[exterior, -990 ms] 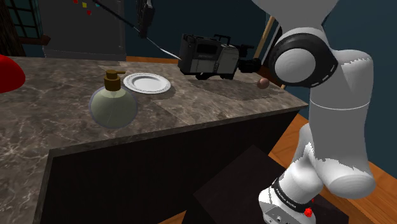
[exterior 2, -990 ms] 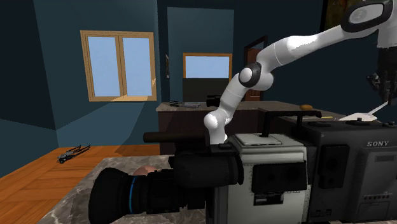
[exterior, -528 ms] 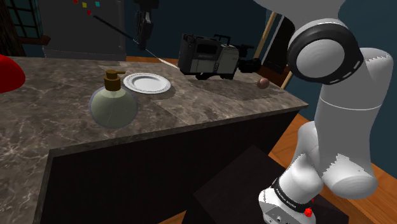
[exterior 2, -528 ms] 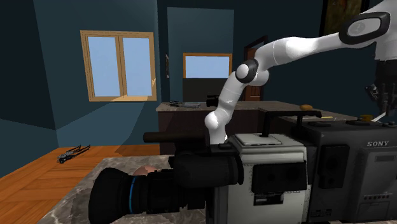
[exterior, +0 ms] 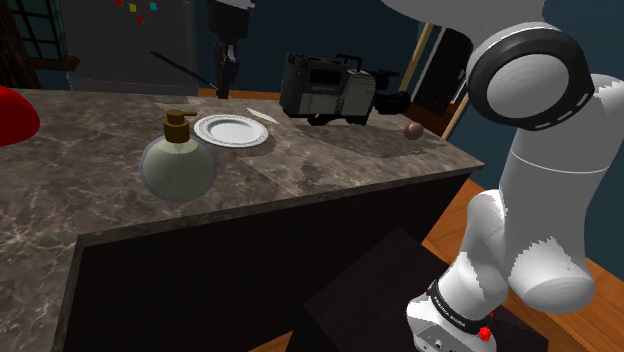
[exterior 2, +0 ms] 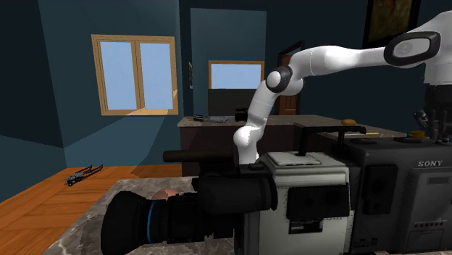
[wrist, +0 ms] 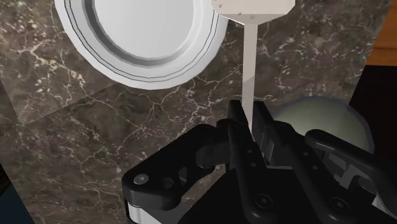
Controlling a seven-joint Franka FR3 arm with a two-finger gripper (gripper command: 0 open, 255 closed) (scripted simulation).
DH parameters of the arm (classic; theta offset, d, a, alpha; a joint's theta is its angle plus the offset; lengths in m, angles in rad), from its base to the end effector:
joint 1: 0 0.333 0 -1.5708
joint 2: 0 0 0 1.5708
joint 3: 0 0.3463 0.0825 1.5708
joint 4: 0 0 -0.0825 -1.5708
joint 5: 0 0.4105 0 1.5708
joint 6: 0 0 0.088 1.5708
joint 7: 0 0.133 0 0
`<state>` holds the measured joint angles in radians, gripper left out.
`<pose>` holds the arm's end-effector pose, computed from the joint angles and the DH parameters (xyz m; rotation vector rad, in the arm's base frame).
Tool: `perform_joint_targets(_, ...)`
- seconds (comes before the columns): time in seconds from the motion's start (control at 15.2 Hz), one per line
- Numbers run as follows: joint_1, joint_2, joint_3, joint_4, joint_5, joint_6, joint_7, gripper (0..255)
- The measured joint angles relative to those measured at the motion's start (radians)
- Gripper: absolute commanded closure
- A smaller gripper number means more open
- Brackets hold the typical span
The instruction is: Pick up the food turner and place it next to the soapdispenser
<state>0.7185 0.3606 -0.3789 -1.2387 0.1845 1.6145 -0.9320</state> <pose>0.6313 0.2993 0.5805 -2.4754 -1.8662 -0.0812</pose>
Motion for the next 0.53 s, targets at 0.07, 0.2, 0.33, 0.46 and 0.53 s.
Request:
perform_joint_targets(0.07,0.003,-0.005,0.0,-0.021,-0.002,0.016,-0.001,255)
perform_joint_targets(0.2,0.007,-0.009,0.001,-0.056,-0.003,0.047,-0.002,255)
perform_joint_targets(0.33,0.012,-0.02,0.001,-0.098,-0.007,0.079,-0.003,255)
perform_joint_targets(0.46,0.015,-0.023,0.001,-0.129,-0.007,0.106,-0.005,255)
perform_joint_targets(0.53,0.018,-0.026,0.002,-0.147,-0.008,0.122,-0.004,255)
